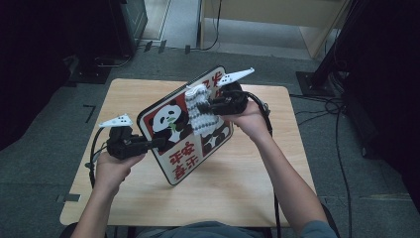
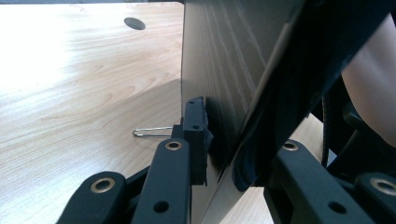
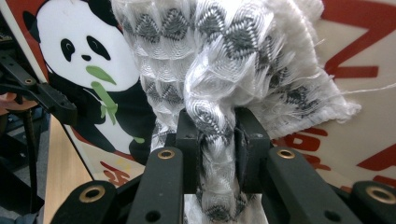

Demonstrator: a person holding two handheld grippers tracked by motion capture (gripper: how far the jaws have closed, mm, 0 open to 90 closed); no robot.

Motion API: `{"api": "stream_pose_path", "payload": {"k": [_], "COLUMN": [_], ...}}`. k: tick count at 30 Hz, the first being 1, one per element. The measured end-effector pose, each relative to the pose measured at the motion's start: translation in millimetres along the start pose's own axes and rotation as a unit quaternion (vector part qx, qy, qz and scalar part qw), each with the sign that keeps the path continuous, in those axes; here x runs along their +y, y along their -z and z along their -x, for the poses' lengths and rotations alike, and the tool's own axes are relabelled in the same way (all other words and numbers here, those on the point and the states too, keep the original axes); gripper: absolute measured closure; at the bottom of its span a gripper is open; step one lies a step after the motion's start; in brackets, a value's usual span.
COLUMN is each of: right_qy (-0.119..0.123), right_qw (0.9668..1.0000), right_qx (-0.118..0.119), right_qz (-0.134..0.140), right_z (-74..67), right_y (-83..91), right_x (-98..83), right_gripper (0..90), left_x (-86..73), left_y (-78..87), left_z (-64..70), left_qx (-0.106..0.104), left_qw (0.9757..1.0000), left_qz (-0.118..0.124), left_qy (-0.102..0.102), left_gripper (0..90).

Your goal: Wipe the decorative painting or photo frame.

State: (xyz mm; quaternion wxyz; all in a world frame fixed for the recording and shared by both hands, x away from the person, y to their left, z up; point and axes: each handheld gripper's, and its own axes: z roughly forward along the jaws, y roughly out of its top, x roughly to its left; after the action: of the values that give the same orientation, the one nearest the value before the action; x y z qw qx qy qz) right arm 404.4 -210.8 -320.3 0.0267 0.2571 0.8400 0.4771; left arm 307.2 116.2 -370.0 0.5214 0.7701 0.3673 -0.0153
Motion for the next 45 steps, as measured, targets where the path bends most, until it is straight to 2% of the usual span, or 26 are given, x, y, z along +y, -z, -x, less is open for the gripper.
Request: {"api": "stream_pose_path", "payload": {"k": [22, 27, 45], "right_qy": [-0.013, -0.009, -0.019], "right_qw": [0.9998, 0.9999, 0.9996], "right_qx": [0.012, 0.010, 0.008], "right_qz": [-0.003, -0.005, -0.020], "right_z": [3.4, 4.2, 6.7], "right_y": [-6.6, -8.1, -14.4], "right_x": [-19.6, -23.5, -42.1], "right_gripper": [75.5, 75.3, 75.0], "left_x": [1.7, 1.8, 2.3], "left_y": [-0.6, -0.6, -0.5], "left_z": [-1.9, -2.1, -2.6], "left_qx": [-0.005, -0.005, -0.007], "left_qw": [1.0000, 1.0000, 1.0000], "left_qz": [-0.001, -0.002, -0.005], "left_qy": [-0.002, -0.001, -0.001], "left_gripper": [76.6, 76.6, 76.3]}}
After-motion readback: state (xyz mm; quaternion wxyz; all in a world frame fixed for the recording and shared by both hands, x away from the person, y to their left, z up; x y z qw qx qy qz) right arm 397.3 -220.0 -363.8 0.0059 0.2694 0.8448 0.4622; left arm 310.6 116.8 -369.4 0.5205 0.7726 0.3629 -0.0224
